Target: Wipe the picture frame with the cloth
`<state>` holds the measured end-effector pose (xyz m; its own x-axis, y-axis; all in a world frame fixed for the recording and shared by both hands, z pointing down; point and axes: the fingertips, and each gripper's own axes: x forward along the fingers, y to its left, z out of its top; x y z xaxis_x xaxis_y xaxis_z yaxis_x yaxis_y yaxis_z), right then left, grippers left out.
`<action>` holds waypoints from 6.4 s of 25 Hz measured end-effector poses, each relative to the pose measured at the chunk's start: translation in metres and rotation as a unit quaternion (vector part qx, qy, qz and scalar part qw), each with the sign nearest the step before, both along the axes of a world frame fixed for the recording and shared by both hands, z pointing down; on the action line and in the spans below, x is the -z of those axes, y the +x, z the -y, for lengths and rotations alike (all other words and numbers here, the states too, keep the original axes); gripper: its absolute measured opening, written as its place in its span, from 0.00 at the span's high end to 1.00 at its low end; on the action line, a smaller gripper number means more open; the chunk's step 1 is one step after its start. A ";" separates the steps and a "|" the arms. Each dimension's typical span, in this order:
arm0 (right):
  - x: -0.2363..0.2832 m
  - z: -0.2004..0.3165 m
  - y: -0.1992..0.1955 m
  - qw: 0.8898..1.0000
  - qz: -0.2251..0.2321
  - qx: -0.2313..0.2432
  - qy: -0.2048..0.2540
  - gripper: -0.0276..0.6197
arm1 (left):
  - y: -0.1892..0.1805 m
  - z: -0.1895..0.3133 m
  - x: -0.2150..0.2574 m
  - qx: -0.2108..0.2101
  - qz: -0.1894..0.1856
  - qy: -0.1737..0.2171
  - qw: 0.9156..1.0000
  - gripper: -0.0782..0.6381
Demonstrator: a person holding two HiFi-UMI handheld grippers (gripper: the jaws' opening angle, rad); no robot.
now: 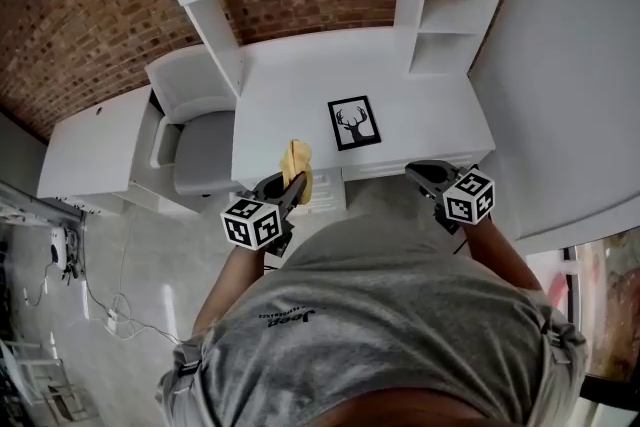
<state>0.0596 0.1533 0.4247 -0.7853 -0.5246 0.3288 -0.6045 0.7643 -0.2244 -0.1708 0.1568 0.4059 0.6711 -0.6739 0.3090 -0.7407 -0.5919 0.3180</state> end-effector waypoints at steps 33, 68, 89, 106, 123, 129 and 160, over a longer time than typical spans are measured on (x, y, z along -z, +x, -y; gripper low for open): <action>-0.100 0.223 0.034 0.991 -0.056 0.106 -0.062 0.93 | 0.060 0.231 -0.051 0.056 0.034 -0.095 0.993 0.80; -0.275 0.235 -0.040 0.964 -0.249 0.044 -0.079 0.72 | 0.011 0.254 -0.159 -0.029 0.084 -0.178 0.980 0.80; -0.273 0.233 -0.041 0.963 -0.249 0.050 -0.087 0.72 | 0.043 0.352 -0.234 -0.095 0.293 -0.160 0.938 0.80; -0.274 0.233 -0.041 0.966 -0.239 0.054 -0.079 0.72 | 0.103 0.373 -0.286 -0.173 0.408 -0.165 0.881 0.80; -0.274 0.235 -0.041 0.966 -0.237 0.062 -0.080 0.72 | 0.210 0.377 -0.294 -0.278 0.436 -0.118 0.848 0.80; -0.275 0.234 -0.038 0.965 -0.240 0.062 -0.081 0.72 | 0.200 0.379 -0.284 -0.258 0.416 -0.119 0.864 0.80; -0.272 0.233 -0.042 0.954 -0.274 0.072 -0.096 0.72 | 0.016 0.296 -0.249 -0.220 0.429 -0.090 0.871 0.80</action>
<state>0.0180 -0.0796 0.6972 -0.5267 -0.3134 0.7902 -0.5627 0.8253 -0.0478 -0.1546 -0.1394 0.6549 0.3222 -0.2980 0.8986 -0.4654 -0.8764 -0.1238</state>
